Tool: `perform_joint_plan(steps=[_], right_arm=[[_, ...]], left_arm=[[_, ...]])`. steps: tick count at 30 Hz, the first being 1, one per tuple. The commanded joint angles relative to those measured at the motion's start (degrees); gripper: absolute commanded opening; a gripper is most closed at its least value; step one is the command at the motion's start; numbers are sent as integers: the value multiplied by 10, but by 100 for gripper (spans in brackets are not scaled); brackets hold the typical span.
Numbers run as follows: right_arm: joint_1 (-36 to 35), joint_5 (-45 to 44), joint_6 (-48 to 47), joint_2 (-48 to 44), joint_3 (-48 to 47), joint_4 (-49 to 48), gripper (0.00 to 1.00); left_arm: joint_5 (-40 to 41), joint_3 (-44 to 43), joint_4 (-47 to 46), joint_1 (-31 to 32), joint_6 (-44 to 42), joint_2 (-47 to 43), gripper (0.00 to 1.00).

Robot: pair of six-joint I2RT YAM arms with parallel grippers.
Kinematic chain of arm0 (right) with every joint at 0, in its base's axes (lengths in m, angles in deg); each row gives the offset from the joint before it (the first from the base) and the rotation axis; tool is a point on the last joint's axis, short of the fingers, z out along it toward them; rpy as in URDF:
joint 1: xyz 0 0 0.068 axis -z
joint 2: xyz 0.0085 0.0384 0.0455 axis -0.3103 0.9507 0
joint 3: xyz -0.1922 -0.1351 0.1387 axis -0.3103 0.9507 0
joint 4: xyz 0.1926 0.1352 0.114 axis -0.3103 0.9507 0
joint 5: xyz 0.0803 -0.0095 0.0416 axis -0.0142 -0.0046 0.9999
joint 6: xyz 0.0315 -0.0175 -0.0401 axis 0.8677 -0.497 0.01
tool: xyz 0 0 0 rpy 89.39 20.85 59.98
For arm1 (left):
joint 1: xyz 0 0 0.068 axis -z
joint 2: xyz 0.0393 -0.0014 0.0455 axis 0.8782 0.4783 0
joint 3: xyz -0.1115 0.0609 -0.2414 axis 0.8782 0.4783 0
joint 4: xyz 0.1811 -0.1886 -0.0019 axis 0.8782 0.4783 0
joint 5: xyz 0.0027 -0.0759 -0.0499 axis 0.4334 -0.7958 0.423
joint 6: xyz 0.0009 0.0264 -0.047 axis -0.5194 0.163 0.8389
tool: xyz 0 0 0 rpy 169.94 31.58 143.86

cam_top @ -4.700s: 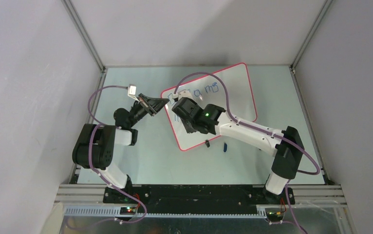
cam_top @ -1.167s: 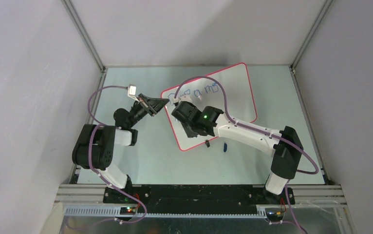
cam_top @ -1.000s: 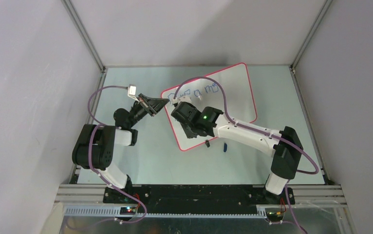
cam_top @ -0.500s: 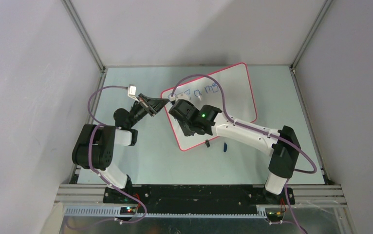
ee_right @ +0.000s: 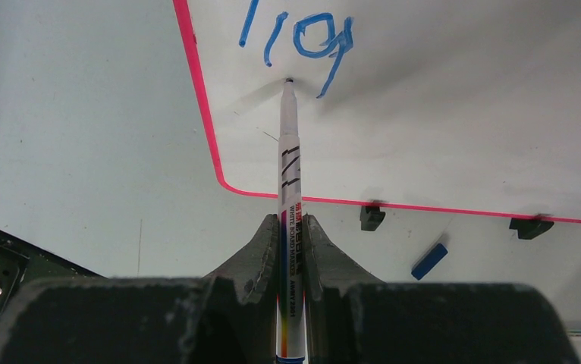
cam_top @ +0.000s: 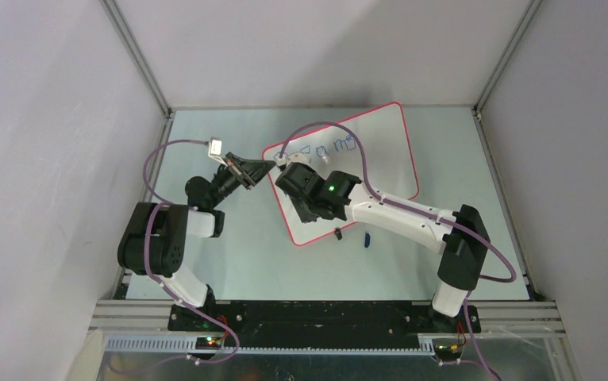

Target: Write a sentence on the whiteboard

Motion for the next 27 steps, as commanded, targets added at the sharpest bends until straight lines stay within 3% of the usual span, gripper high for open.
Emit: perform_joint_plan(steps=[1, 27], right_arm=[[0, -3, 8, -12, 8, 2, 0], [18, -30, -1, -80, 34, -18, 0]], left_arm=[[-16, 7, -30, 6, -40, -17, 0], [-17, 7, -30, 7, -40, -17, 0]])
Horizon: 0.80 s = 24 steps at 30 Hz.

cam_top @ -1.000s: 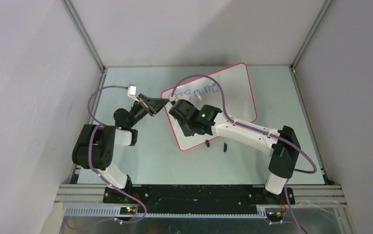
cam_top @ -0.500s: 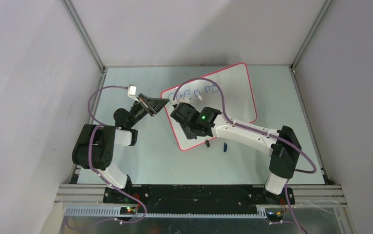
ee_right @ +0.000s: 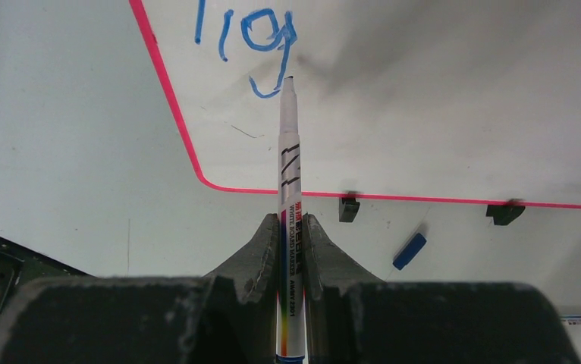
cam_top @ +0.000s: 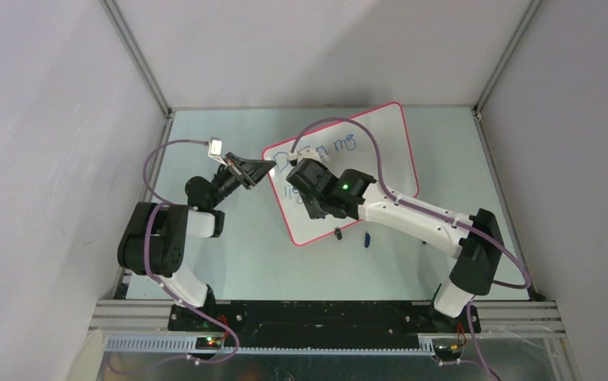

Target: Write a sentence on the whiteboard

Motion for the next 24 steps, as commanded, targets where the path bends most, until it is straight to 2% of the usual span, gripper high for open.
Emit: perform_joint_plan(steps=[1, 8, 19, 24], right_arm=[[3, -23, -6, -48, 6, -21, 0], [25, -22, -15, -74, 19, -43, 0], [56, 40, -17, -79, 17, -55, 0], [57, 72, -8, -104, 45, -67, 0]], left_arm=[[-17, 7, -30, 7, -38, -18, 0], [-16, 8, -30, 7, -38, -18, 0], [-15, 10, -30, 7, -39, -21, 0], [-16, 9, -30, 6, -38, -19, 0]])
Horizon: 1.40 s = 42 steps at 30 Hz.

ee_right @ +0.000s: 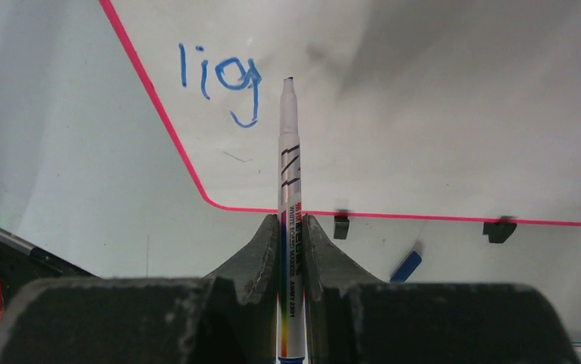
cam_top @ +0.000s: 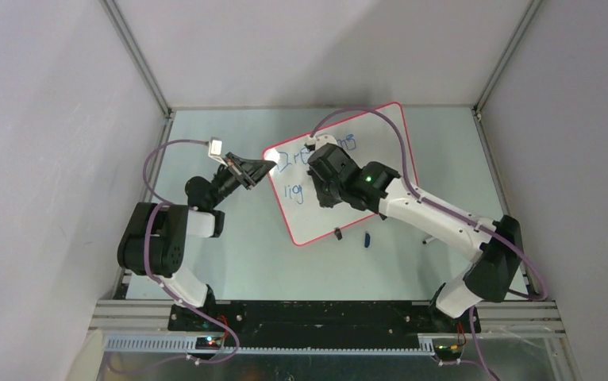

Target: Write a sentence on the whiteboard

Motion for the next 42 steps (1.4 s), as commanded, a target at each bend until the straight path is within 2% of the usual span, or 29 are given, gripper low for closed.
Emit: perform_joint_plan(steps=[1, 9, 15, 19, 29, 42], right_arm=[[1, 33, 7, -59, 39, -34, 0], [1, 46, 14, -144, 139, -83, 0], [10, 92, 5, -149, 147, -103, 0], [20, 109, 9, -124, 117, -97, 0], [5, 52, 3, 0, -29, 10, 0], [9, 32, -1, 41, -71, 26, 0]], left_arm=[[-16, 9, -30, 6, -38, -18, 0], [-15, 8, -30, 6, -37, -17, 0], [-15, 6, -30, 6, -36, -14, 0], [-16, 6, -30, 6, -36, -15, 0], [-17, 5, -30, 6, -36, -15, 0], [-17, 5, -30, 6, -36, -15, 0]])
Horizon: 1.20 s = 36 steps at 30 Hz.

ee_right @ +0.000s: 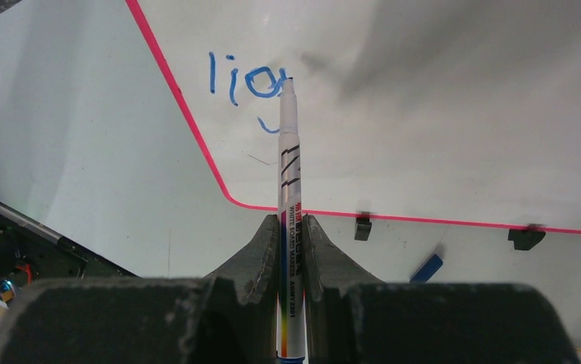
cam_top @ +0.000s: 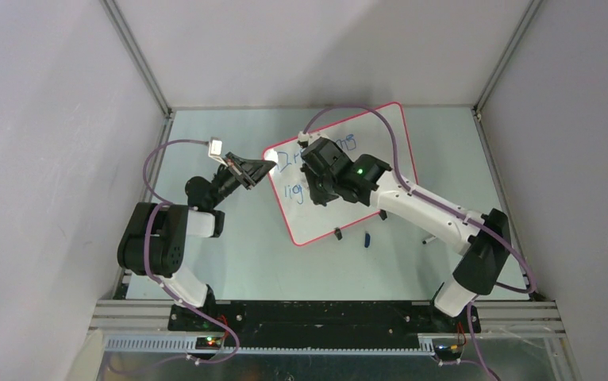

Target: Write a sentence on the whiteboard

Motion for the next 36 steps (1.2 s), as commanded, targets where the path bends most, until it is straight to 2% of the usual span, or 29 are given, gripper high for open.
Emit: perform_joint_plan(steps=[1, 36], right_arm=[[4, -17, -10, 8, -30, 5, 0], [27, -9, -19, 41, -58, 4, 0]], left_arm=[[-17, 6, -30, 6, -36, -14, 0], [-18, 6, -30, 6, -36, -15, 0]])
